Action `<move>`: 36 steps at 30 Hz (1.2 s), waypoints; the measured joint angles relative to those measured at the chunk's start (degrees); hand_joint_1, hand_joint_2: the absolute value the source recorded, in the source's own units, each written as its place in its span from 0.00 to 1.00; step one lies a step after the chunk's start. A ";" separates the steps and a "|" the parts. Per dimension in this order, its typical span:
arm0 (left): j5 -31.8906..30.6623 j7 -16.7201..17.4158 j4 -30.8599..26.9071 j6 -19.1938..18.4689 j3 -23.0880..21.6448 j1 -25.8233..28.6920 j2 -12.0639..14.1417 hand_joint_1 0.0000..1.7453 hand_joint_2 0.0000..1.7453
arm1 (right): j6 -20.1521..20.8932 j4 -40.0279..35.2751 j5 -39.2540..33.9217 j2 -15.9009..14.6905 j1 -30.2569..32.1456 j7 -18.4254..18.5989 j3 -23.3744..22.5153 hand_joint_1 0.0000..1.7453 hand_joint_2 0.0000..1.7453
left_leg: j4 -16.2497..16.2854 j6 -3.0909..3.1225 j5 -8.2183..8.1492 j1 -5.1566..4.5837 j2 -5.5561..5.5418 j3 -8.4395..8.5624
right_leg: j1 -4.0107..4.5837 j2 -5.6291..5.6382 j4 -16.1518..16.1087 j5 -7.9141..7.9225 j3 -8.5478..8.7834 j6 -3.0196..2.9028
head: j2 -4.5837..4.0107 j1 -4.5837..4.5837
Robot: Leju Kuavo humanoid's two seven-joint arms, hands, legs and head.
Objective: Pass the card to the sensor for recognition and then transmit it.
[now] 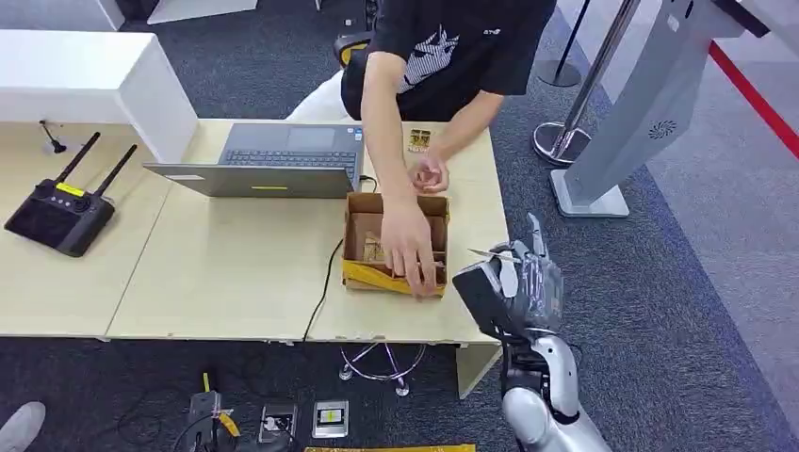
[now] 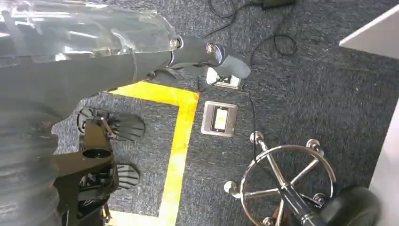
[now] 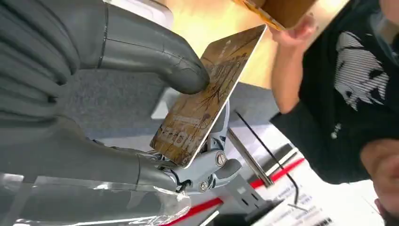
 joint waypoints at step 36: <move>6.36 0.64 -6.18 3.02 -2.71 1.56 3.30 0.00 1.00 | -5.90 11.22 -18.47 -5.27 1.75 2.27 -0.18 1.00 1.00 | 0.00 0.00 0.00 -0.02 0.00 -0.01 | -0.02 0.03 0.00 0.00 -0.03 0.00 | 0.00 -0.02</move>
